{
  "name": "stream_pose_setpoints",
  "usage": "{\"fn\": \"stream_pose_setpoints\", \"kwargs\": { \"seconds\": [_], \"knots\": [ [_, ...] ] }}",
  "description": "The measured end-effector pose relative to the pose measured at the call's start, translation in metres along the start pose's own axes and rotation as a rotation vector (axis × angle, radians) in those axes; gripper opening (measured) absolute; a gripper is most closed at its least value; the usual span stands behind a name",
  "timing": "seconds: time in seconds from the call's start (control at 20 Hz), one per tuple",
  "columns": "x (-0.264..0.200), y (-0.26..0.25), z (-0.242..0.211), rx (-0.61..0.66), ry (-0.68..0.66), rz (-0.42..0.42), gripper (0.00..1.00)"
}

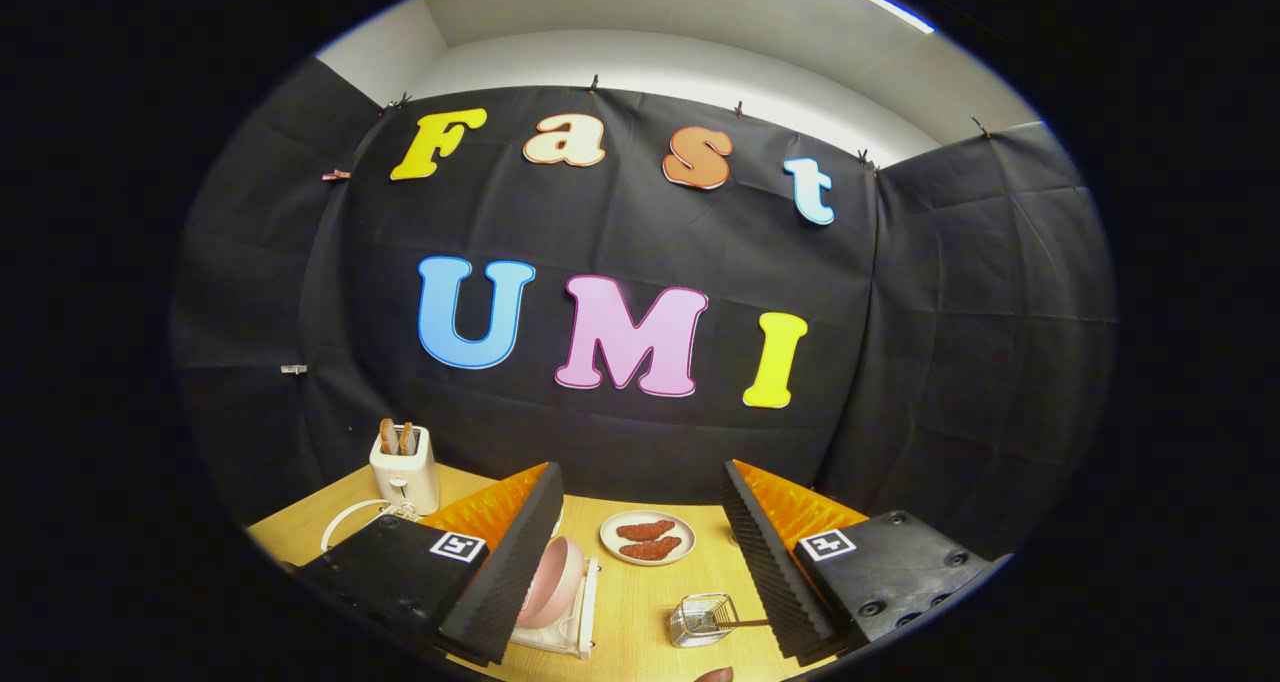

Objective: Take the plate from the dish rack, then take the spoon from the basket and place it into the plate.

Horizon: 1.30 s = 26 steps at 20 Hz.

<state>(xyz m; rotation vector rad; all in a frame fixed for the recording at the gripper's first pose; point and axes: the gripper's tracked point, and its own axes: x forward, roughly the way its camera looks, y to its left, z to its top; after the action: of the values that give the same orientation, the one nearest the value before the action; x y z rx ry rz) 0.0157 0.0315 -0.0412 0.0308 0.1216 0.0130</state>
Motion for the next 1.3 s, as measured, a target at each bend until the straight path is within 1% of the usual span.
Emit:
{"fn": "stream_pose_setpoints", "kwargs": {
  "seconds": [0.3,0.55,0.9,1.05,1.1,1.2,1.3],
  "knots": [
    [0.025,0.023,-0.054,-0.013,0.206,0.042,0.98],
    [0.050,0.052,-0.117,0.003,0.432,0.081,0.98],
    [0.087,0.081,-0.183,0.028,0.635,0.057,0.96],
    [0.097,0.088,-0.210,0.030,0.704,0.029,0.90],
    [0.099,0.090,-0.219,0.027,0.725,0.017,0.86],
    [0.104,0.090,-0.235,0.011,0.762,-0.006,0.82],
    [0.106,0.088,-0.247,-0.005,0.786,-0.042,0.75]
  ]
}}
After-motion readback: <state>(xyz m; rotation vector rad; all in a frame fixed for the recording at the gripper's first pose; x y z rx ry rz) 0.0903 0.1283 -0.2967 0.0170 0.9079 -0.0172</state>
